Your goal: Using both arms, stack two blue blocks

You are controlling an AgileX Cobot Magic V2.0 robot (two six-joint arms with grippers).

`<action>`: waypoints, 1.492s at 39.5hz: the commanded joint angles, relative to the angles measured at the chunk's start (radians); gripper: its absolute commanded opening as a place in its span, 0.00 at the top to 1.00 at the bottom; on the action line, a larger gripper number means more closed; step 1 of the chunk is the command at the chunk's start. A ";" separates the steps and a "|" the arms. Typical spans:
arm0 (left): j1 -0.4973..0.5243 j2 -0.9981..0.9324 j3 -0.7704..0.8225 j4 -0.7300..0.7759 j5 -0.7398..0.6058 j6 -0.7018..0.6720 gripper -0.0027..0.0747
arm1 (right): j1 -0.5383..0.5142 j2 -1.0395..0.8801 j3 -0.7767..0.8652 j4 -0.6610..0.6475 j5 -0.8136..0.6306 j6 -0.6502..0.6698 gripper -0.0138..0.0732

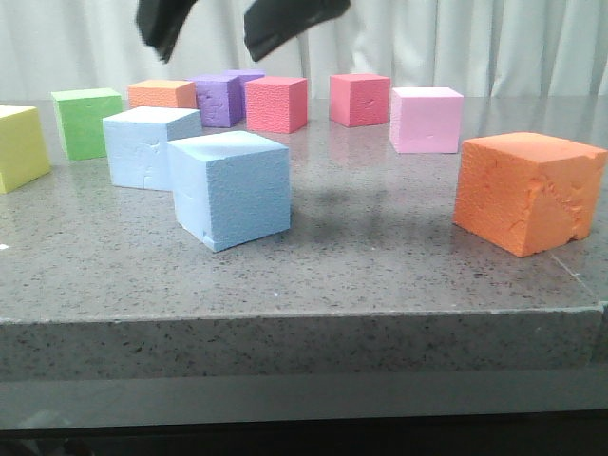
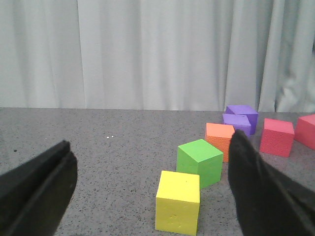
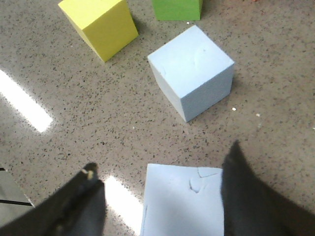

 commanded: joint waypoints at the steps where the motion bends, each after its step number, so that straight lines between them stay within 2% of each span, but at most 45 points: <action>1: 0.001 0.013 -0.031 -0.002 -0.086 -0.006 0.19 | -0.027 -0.073 -0.036 0.004 -0.057 -0.007 0.56; 4: 0.001 0.013 -0.031 -0.002 -0.086 -0.006 0.19 | -0.057 -0.098 -0.036 0.004 -0.042 -0.007 0.67; 13: 0.001 0.013 -0.031 -0.002 -0.086 -0.006 0.19 | -0.237 -0.205 -0.022 0.003 0.056 -0.008 0.74; 19: 0.001 0.013 -0.031 -0.002 -0.086 -0.006 0.19 | -0.397 -0.318 0.054 -0.028 0.089 -0.008 0.92; 23: 0.001 0.013 -0.031 -0.002 -0.086 -0.006 0.19 | -0.504 -0.402 0.147 -0.071 0.096 -0.008 0.91; 28: 0.001 0.013 -0.031 -0.002 -0.086 -0.006 0.19 | -0.585 -0.526 0.287 -0.095 0.087 -0.029 0.91; 42: 0.001 0.031 -0.037 -0.015 -0.101 -0.006 0.19 | -0.593 -0.933 0.706 -0.096 -0.131 -0.055 0.91; 51: -0.022 0.179 -0.135 -0.067 -0.073 -0.006 0.19 | -0.593 -1.020 0.787 -0.096 -0.139 -0.055 0.91; 59: -0.153 0.406 -0.307 -0.067 0.081 0.019 0.19 | -0.593 -1.020 0.788 -0.096 -0.122 -0.055 0.91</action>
